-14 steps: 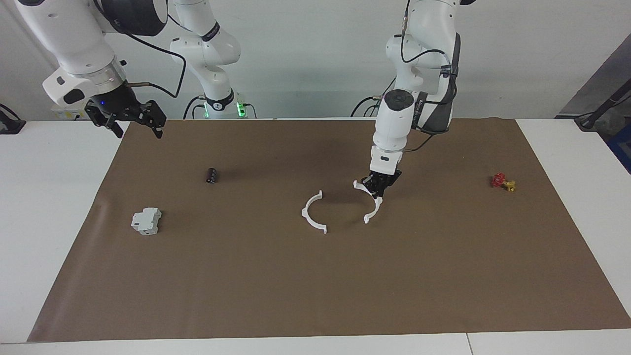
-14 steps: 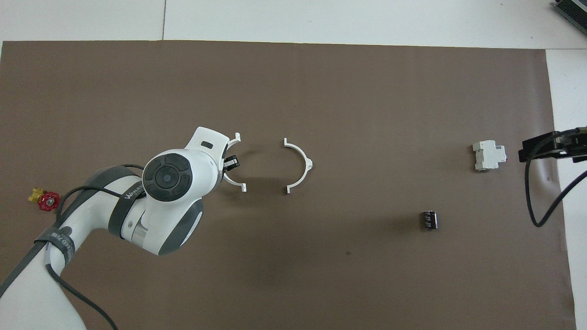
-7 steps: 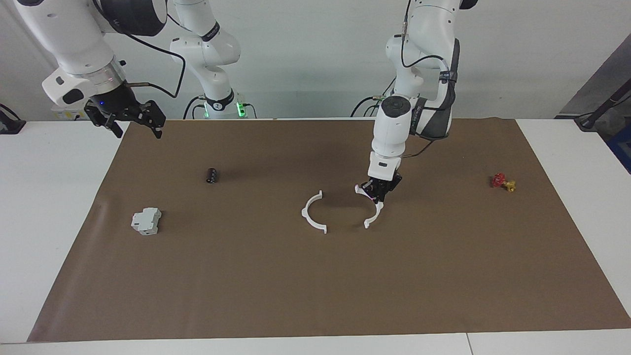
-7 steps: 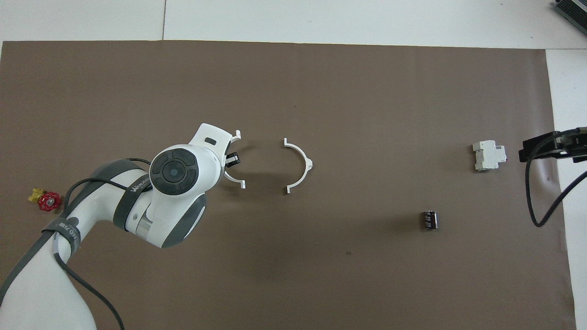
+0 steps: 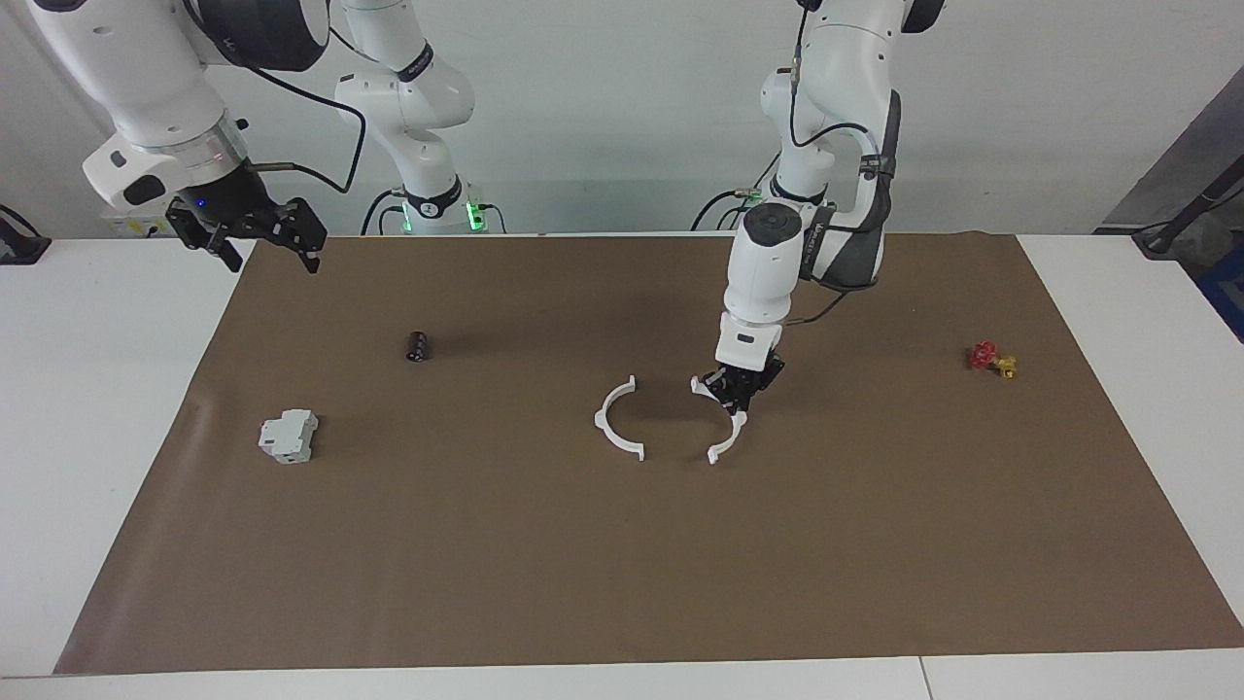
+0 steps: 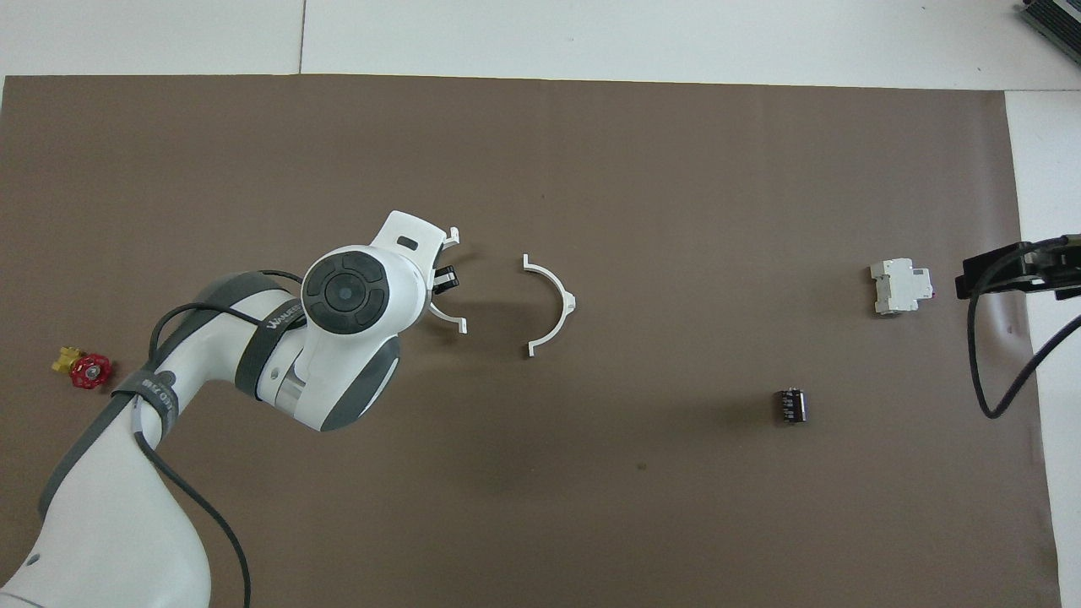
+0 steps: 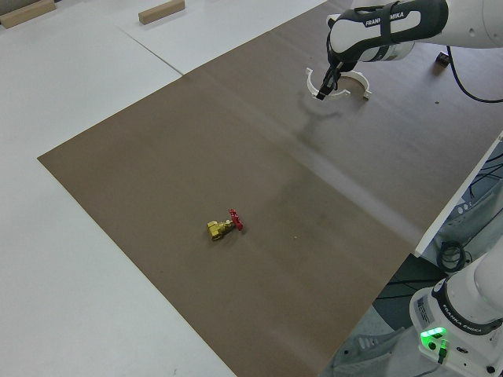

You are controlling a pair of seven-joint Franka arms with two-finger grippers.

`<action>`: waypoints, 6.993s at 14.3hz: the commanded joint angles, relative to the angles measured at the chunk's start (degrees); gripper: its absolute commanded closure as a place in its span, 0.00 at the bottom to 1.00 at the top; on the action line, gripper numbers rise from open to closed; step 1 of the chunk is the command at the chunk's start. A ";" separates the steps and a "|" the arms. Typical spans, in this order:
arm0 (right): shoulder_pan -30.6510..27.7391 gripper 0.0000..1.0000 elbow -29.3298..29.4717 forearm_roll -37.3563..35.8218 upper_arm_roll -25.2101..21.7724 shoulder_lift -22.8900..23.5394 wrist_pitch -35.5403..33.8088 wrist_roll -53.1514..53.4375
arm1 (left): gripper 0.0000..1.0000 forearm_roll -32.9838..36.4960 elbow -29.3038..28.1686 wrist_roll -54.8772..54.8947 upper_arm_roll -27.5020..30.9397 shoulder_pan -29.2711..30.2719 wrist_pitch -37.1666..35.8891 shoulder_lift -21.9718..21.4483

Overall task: Assemble drain pipe with both arms
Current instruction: 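Carry the clamp half with the left gripper toward the placed half, then press the held half against the placed half with the left gripper, then open the left gripper and withdraw it from the joined ring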

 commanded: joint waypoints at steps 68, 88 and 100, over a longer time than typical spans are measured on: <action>-0.09 0.00 -0.97 0.10 0.07 -1.15 0.28 0.70 | 1.00 6.79 6.26 -14.88 1.02 -10.30 -2.44 6.40; -0.09 0.00 -1.05 0.10 0.07 -1.15 0.28 0.70 | 0.00 10.22 6.08 -14.79 0.75 -10.04 -3.06 6.48; -0.09 0.00 -0.97 0.10 0.07 -1.15 0.28 0.70 | 0.00 2.15 12.14 -1.22 0.75 -4.51 -27.20 -5.54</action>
